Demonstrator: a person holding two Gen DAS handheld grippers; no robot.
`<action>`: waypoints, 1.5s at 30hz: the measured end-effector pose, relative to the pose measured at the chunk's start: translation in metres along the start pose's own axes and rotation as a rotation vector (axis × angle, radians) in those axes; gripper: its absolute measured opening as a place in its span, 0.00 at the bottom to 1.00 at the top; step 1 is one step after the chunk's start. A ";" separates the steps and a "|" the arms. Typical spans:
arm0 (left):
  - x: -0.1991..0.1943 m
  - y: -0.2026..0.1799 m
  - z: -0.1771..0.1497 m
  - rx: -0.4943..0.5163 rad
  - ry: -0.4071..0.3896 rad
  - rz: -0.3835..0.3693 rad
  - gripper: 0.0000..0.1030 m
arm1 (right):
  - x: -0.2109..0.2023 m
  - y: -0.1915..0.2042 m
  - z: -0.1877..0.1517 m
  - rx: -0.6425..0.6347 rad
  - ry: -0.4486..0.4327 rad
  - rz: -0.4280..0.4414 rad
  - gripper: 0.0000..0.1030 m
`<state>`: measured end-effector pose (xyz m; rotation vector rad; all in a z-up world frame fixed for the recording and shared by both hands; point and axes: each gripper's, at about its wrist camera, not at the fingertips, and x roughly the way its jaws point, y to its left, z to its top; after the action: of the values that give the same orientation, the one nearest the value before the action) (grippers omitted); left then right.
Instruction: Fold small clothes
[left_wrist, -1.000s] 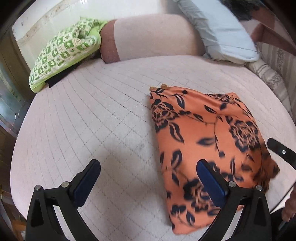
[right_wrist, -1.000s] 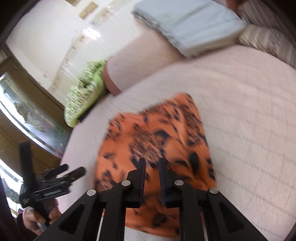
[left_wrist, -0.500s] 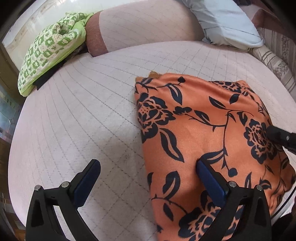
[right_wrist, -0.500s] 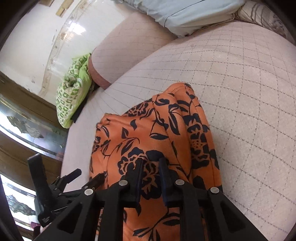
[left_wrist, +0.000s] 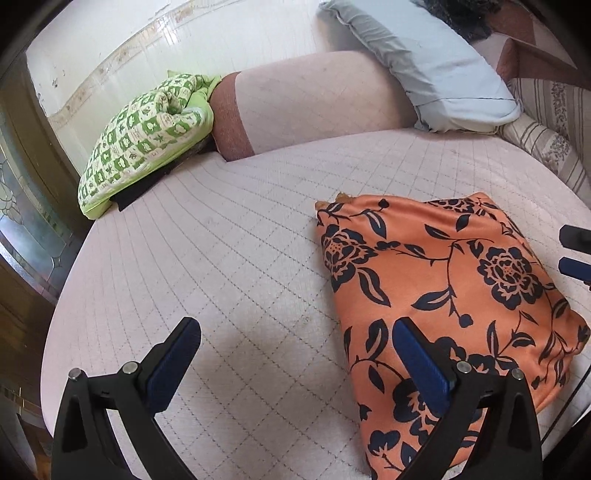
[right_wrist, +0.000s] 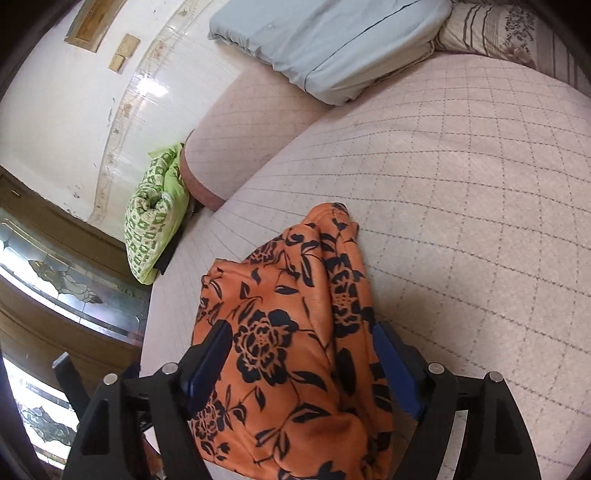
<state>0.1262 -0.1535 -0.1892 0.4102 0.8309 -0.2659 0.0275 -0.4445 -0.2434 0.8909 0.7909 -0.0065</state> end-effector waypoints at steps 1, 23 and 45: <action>-0.001 0.000 0.000 -0.001 -0.003 -0.001 1.00 | -0.001 -0.001 0.001 0.002 0.001 -0.001 0.79; 0.030 -0.014 0.012 0.024 0.042 -0.104 1.00 | 0.018 -0.037 0.003 0.056 0.140 0.023 0.79; 0.102 -0.018 0.004 -0.069 0.324 -0.751 1.00 | 0.070 -0.019 -0.008 0.048 0.306 0.175 0.78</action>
<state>0.1875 -0.1787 -0.2686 0.0565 1.2922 -0.8798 0.0670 -0.4297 -0.3035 1.0184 0.9973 0.2717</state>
